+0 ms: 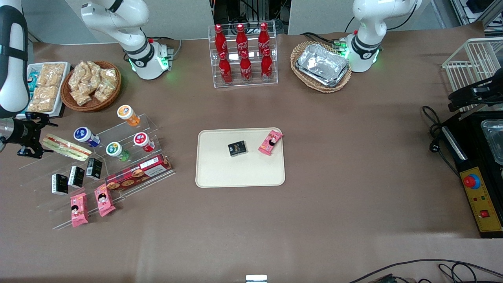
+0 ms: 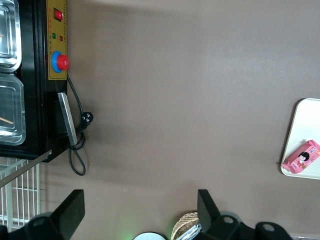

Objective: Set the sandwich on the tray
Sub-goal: 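Close the right gripper on the end of the wrapped sandwich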

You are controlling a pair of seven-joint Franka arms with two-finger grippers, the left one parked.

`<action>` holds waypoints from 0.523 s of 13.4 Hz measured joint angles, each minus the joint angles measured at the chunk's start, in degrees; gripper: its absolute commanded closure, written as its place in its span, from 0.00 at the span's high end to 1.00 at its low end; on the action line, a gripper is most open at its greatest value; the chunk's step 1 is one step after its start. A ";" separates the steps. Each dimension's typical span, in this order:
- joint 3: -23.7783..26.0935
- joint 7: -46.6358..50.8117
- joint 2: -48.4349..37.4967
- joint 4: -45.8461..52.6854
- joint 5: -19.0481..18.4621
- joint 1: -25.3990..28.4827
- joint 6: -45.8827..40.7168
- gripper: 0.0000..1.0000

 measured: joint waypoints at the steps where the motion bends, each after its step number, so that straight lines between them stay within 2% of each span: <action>1: 0.00 0.03 0.00 -0.89 0.00 -0.03 1.15 1.00; 7: 0.00 0.22 0.10 -6.67 0.00 -1.01 7.55 1.00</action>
